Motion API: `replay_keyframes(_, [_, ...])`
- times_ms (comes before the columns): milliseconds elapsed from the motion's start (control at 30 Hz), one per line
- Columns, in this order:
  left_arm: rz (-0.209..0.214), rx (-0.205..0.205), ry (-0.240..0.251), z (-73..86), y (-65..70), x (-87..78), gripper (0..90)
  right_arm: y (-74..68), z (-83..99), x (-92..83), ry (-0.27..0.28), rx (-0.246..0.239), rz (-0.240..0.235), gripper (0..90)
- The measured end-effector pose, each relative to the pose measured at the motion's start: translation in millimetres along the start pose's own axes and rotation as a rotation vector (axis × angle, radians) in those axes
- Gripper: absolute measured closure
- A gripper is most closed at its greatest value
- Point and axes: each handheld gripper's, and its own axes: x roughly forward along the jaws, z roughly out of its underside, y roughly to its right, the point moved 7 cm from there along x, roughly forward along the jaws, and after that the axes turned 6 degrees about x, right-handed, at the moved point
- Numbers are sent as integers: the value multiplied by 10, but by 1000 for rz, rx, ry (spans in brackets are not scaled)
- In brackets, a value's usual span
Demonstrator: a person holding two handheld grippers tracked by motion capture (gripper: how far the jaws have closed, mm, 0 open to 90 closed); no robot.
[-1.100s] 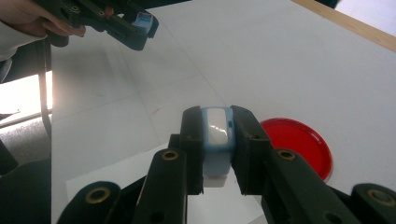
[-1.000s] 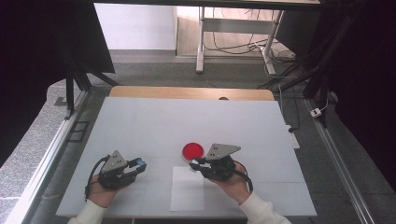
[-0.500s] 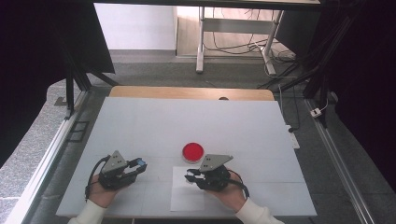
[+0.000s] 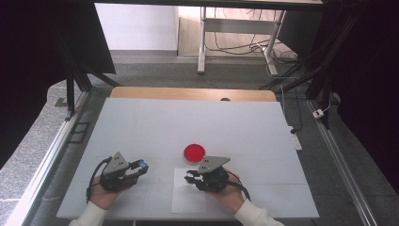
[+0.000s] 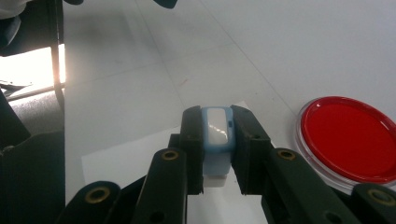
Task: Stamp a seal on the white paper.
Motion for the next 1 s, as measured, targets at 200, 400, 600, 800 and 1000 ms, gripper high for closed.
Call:
replay_keyframes(200, [1, 1, -1, 2, -1, 2, 652, 4, 50, 53, -17, -5, 4, 749])
replay_keyframes(400, [1, 0, 1, 2, -3, -2, 652, 15, 70, 86, -23, -12, 10, 749])
replay_keyframes(600, [2, 1, -1, 3, -2, -1, 653, 20, 74, 101, -25, -13, 15, 749])
replay_keyframes(800, [3, 2, -1, 3, -1, -1, 653, 23, 76, 119, -24, -17, 14, 749])
replay_keyframes(1000, [2, 3, 0, 2, 0, -3, 652, 28, 77, 128, -24, -13, 18, 749])
